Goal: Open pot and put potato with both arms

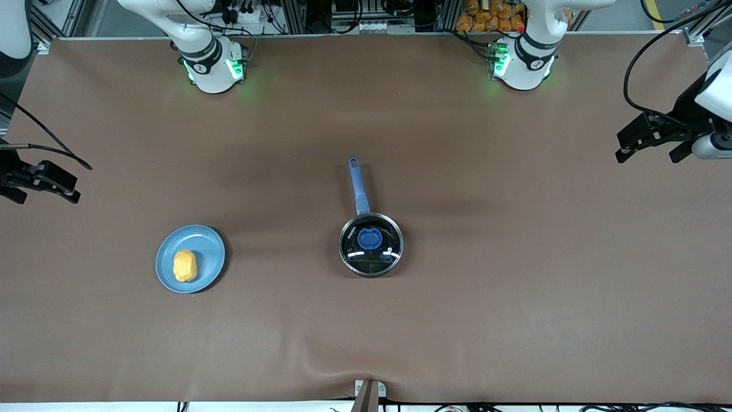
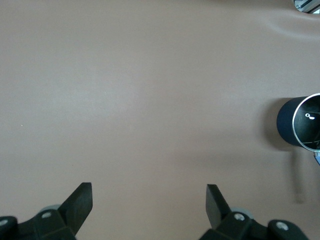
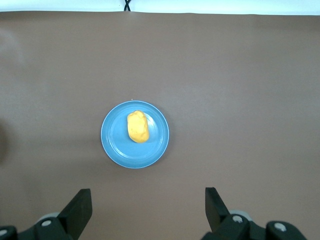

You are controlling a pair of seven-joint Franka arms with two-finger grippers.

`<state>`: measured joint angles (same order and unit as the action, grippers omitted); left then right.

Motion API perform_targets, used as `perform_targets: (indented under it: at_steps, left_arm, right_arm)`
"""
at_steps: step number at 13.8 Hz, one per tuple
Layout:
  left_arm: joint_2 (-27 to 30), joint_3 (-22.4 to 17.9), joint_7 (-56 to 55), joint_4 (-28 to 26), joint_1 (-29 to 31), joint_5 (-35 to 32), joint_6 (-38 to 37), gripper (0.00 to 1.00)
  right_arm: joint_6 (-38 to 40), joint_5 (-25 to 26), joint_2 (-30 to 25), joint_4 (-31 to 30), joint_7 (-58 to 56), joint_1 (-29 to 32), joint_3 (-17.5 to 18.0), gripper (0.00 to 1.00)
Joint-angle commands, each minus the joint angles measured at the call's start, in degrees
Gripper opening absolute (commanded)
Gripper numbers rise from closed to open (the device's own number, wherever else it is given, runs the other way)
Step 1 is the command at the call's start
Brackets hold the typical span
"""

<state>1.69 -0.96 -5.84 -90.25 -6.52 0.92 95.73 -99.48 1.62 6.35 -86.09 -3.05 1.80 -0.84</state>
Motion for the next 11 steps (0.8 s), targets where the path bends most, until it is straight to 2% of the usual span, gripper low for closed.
perform_targets:
  at_steps: [1, 7, 11]
  left_arm:
    - [1.1, -0.8, 1.1, -1.0, -0.8, 1.1, 0.0, 1.00]
    - [1.2, -1.2, 0.5, -2.1, -1.0, 1.2, -0.3, 1.00]
    - [-0.9, -1.0, 0.7, -1.7, -0.6, 1.2, -0.1, 1.00]
  right_arm:
    - [0.2, 0.4, -0.1, 0.3, -0.1, 0.1, 0.0, 1.00]
    - [-0.2, 0.0, -0.1, 0.2, -0.1, -1.1, 0.3, 1.00]
    - [-4.2, -0.7, 1.7, -2.4, 0.1, -3.1, 0.3, 1.00]
